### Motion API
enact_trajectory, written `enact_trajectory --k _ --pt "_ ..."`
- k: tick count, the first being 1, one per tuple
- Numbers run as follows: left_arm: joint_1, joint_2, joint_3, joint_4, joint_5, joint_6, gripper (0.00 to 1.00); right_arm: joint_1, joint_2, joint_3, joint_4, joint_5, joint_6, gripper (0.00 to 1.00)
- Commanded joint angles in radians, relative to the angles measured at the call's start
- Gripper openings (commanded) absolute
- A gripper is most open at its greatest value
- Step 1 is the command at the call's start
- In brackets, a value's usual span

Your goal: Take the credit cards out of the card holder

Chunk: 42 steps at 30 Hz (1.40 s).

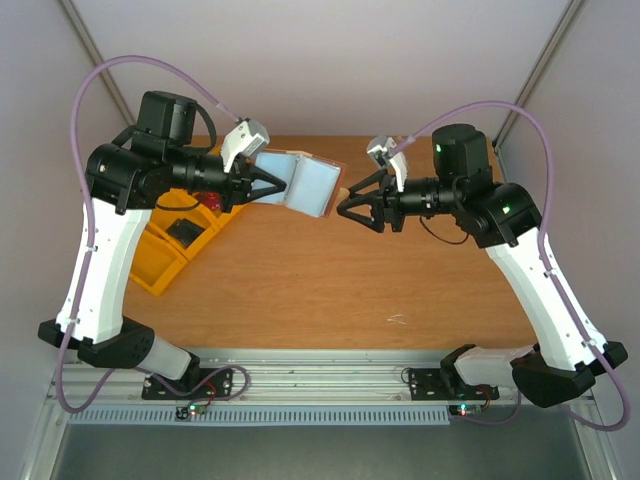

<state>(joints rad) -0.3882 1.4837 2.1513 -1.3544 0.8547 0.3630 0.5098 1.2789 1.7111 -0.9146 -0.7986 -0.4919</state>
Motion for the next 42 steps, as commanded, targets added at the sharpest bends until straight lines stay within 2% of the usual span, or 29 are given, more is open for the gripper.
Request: enact_trajectory --k 1,6,10,14,20,27,32,42 --pt "0.0 -0.02 0.026 0.007 0.041 -0.018 0.0 -0.004 0.049 0.056 0.002 0.095 0.049 0.52" --pt "0.001 -0.021 0.026 0.006 0.053 -0.023 0.0 -0.004 0.075 0.104 -0.025 0.073 0.068 0.49" --pt "0.001 -0.014 0.034 0.006 0.078 -0.024 0.0 -0.004 0.096 0.117 -0.048 0.109 0.072 0.42" --pt "0.0 -0.014 0.036 0.002 0.089 -0.021 0.0 -0.004 0.117 0.125 -0.038 0.092 0.099 0.41" --pt "0.0 -0.005 0.032 0.005 0.094 -0.025 0.0 0.003 0.162 0.166 -0.053 -0.05 0.108 0.5" --pt "0.002 0.0 0.019 0.019 0.061 -0.036 0.0 0.015 0.155 0.174 -0.002 -0.117 0.134 0.59" --pt "0.002 -0.001 0.016 0.021 0.059 -0.041 0.0 0.036 0.158 0.176 0.013 -0.05 0.158 0.59" --pt "0.002 0.006 0.007 0.028 0.053 -0.05 0.0 0.105 0.153 0.167 0.105 -0.013 0.217 0.69"
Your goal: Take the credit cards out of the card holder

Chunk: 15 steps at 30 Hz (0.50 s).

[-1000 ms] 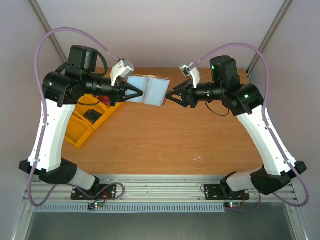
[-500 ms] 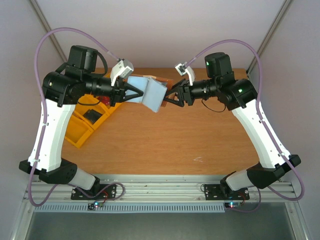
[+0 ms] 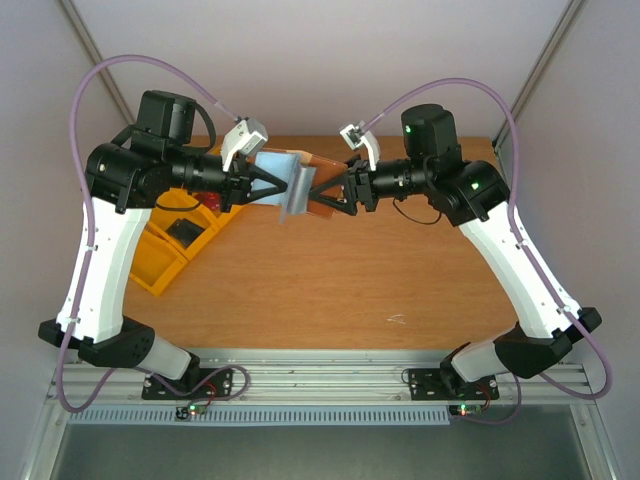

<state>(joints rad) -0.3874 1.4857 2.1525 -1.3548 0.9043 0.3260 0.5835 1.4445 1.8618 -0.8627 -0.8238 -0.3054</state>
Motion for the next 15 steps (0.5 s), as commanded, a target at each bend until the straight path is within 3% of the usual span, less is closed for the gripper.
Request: enact_trajectory --k 1,15 --pt "0.001 0.004 0.007 0.028 -0.006 -0.013 0.0 0.034 -0.017 0.015 0.053 0.012 0.029 0.69" --pt "0.011 0.002 -0.004 0.05 -0.071 -0.038 0.0 0.068 -0.067 -0.047 0.061 0.087 0.019 0.72"
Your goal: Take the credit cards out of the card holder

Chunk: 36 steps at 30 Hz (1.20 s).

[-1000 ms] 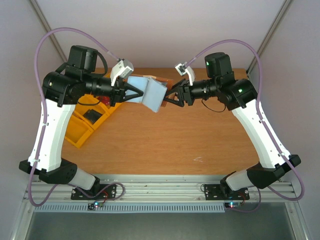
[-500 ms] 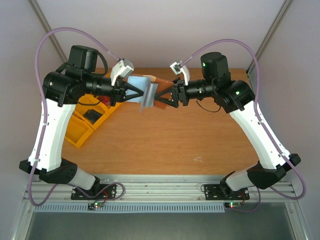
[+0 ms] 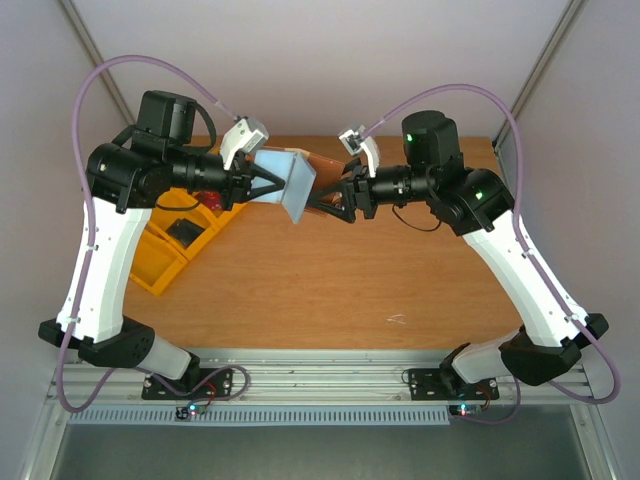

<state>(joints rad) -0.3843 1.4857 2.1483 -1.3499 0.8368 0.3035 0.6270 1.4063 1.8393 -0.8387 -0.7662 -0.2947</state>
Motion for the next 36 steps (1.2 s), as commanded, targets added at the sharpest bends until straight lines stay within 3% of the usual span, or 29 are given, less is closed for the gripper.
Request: enact_trajectory --k 1,6,10,13,22,24,28,29,30,32,34,36 --pt "0.008 0.001 0.001 0.044 -0.006 -0.014 0.0 0.027 -0.033 -0.03 0.043 0.031 0.008 0.71" --pt "0.014 0.0 0.002 0.04 -0.012 -0.007 0.0 0.028 -0.045 -0.034 0.019 -0.046 -0.048 0.67" --pt "0.017 -0.005 0.001 0.034 -0.012 -0.003 0.0 0.028 -0.046 -0.03 0.015 -0.117 -0.05 0.52" --pt "0.015 -0.007 -0.006 0.034 -0.003 -0.003 0.0 0.031 -0.041 -0.034 0.033 -0.115 -0.036 0.49" --pt "0.021 -0.012 -0.005 0.021 -0.007 0.014 0.0 0.032 -0.049 -0.048 0.052 -0.093 -0.056 0.14" --pt "0.022 -0.013 -0.005 0.017 -0.017 0.022 0.0 0.032 -0.055 -0.045 0.041 -0.111 -0.068 0.02" --pt "0.022 -0.018 -0.021 0.007 -0.011 0.039 0.01 0.032 -0.061 -0.043 0.061 -0.084 -0.025 0.01" --pt "0.022 -0.022 -0.029 0.006 0.011 0.042 0.05 0.033 -0.055 -0.042 0.063 -0.058 -0.012 0.01" --pt "0.022 -0.025 -0.041 0.001 0.035 0.046 0.16 0.033 -0.047 -0.04 0.063 -0.03 0.004 0.01" --pt "0.022 -0.03 -0.058 -0.002 0.074 0.058 0.45 0.038 -0.024 -0.026 0.054 0.042 0.039 0.01" --pt "0.021 -0.032 -0.073 0.013 0.078 0.058 0.68 0.052 0.005 -0.001 0.037 0.085 0.068 0.01" --pt "0.019 -0.03 -0.091 0.033 0.054 0.038 0.82 0.076 0.032 0.02 0.031 0.089 0.076 0.01"
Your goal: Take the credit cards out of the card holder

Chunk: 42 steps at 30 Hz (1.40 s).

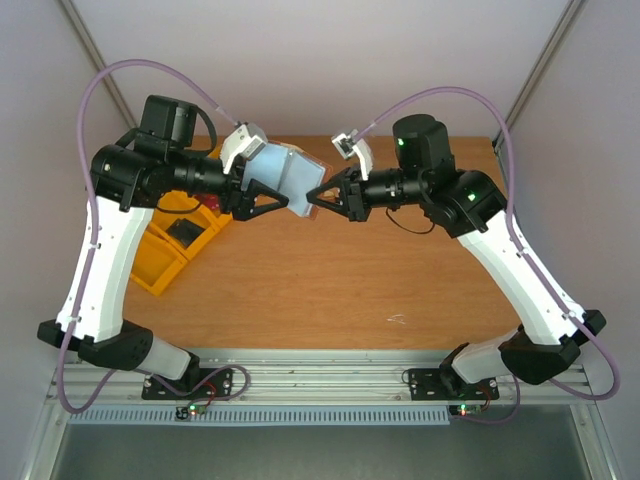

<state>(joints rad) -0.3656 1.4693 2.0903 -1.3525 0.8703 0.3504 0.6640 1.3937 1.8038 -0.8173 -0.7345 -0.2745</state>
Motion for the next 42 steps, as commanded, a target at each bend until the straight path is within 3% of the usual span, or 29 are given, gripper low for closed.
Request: enact_trajectory --k 1,4,7,10,13,21,25,26,28,34,37,42 --pt "-0.002 -0.013 -0.042 0.044 0.007 -0.013 0.84 0.049 0.052 0.061 0.023 0.047 0.064 0.01" --pt "-0.008 -0.009 -0.07 0.056 -0.031 -0.009 0.82 0.058 0.06 0.061 0.091 -0.023 0.111 0.01" --pt "-0.01 -0.01 -0.081 0.056 -0.033 0.007 0.74 0.06 0.062 0.062 0.146 -0.1 0.143 0.01" --pt "-0.01 -0.009 -0.084 0.045 -0.005 0.022 0.65 0.06 0.059 0.069 0.162 -0.128 0.141 0.01" --pt "-0.011 -0.004 -0.086 0.045 0.06 0.027 0.62 0.06 0.058 0.074 0.187 -0.173 0.15 0.01" --pt "-0.012 0.013 -0.062 0.025 0.198 0.031 0.81 0.06 0.066 0.075 0.233 -0.207 0.163 0.01" --pt "-0.012 0.011 -0.059 0.01 0.242 0.035 0.83 0.06 0.07 0.078 0.236 -0.199 0.162 0.01" --pt "-0.012 0.01 -0.056 0.004 0.245 0.039 0.81 0.059 0.071 0.078 0.237 -0.192 0.162 0.01" --pt "-0.012 0.006 -0.047 -0.013 0.25 0.057 0.65 0.058 0.073 0.081 0.24 -0.183 0.166 0.01" --pt "-0.008 0.009 -0.016 -0.023 0.256 0.067 0.03 0.046 0.065 0.078 0.235 -0.192 0.156 0.01" --pt "0.004 0.01 -0.002 -0.024 0.238 0.049 0.0 0.018 0.038 0.066 0.215 -0.176 0.138 0.01" --pt "0.032 0.009 0.017 -0.007 0.23 0.021 0.0 -0.017 0.009 0.054 0.125 -0.135 0.083 0.23"
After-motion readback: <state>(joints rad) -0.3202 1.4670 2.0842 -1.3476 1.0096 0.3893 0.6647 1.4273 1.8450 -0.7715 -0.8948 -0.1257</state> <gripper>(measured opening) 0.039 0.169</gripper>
